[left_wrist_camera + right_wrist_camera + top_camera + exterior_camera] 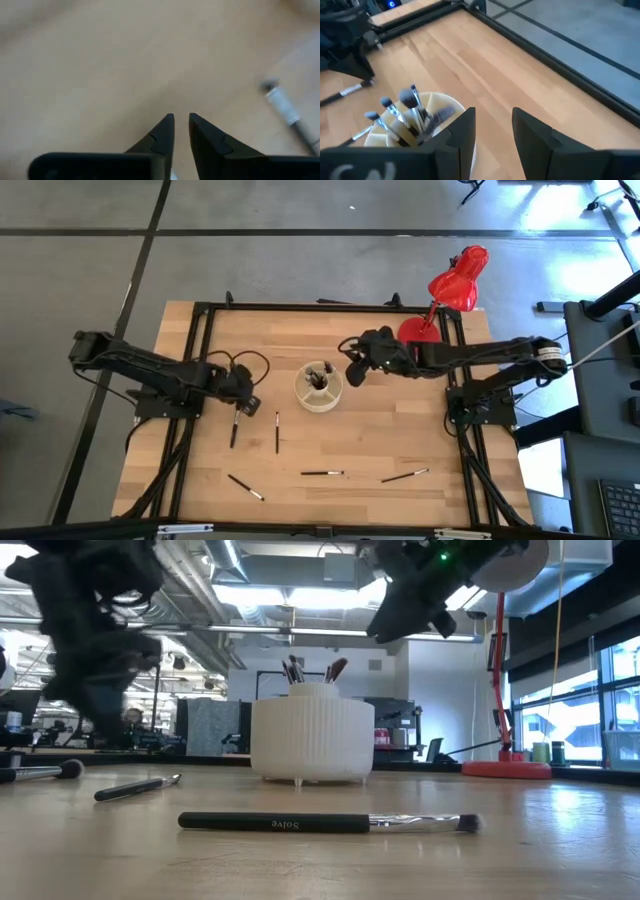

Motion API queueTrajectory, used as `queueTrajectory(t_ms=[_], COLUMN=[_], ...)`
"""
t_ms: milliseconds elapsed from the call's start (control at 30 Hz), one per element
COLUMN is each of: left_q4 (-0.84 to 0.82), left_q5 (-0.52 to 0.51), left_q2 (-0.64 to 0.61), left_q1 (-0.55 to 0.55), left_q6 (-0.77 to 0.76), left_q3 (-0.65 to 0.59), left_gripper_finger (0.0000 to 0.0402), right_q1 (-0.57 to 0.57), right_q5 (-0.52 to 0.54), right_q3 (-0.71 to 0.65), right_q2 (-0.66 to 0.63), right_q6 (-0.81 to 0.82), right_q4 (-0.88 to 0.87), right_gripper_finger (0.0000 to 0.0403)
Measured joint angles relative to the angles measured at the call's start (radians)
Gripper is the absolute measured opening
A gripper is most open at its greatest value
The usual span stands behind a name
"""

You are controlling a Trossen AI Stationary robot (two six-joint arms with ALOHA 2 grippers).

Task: Put items in baskets/containers
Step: Put the powder brush into the white organizer

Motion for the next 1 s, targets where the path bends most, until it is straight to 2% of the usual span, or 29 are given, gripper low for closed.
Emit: queueTrajectory(t_ms=[133,333,467,567,733,867,1000], left_q4=[-0.094,-0.098,-0.111,-0.106,-0.085,-0.074,-0.07], left_q5=[0.057,0.017,0.023,0.007,0.02,0.041,0.04], left_q2=[0.009,0.008,0.041,0.092,0.201,0.252,0.245], left_q1=[-0.024,-0.049,-0.064,-0.075,-0.087,-0.087,-0.087], left_q6=[-0.114,-0.137,-0.152,-0.168,-0.177,-0.15,-0.126], left_q3=[0.0,0.0,0.0,0.0,0.001,0.008,0.018], left_gripper_finger=[0.0101,0.0165,0.0181,0.0171,0.0132,0.0091,0.0036], right_q1=[0.0,0.0,0.0,0.0,0.0,0.0,0.0], right_q5=[0.002,0.002,0.002,0.002,0.002,0.001,0.002], right_q3=[0.0,0.0,0.0,0.0,0.0,0.0,0.0], right_q2=[-0.012,-0.01,-0.01,-0.01,-0.01,-0.01,-0.01], right_q6=[0.006,0.0,-0.013,-0.017,-0.017,-0.021,-0.025], right_q4=[-0.009,0.004,0.022,0.023,0.024,0.024,0.024], right_gripper_finger=[0.0128,0.0128,0.0128,0.0128,0.0128,0.0128,0.0128])
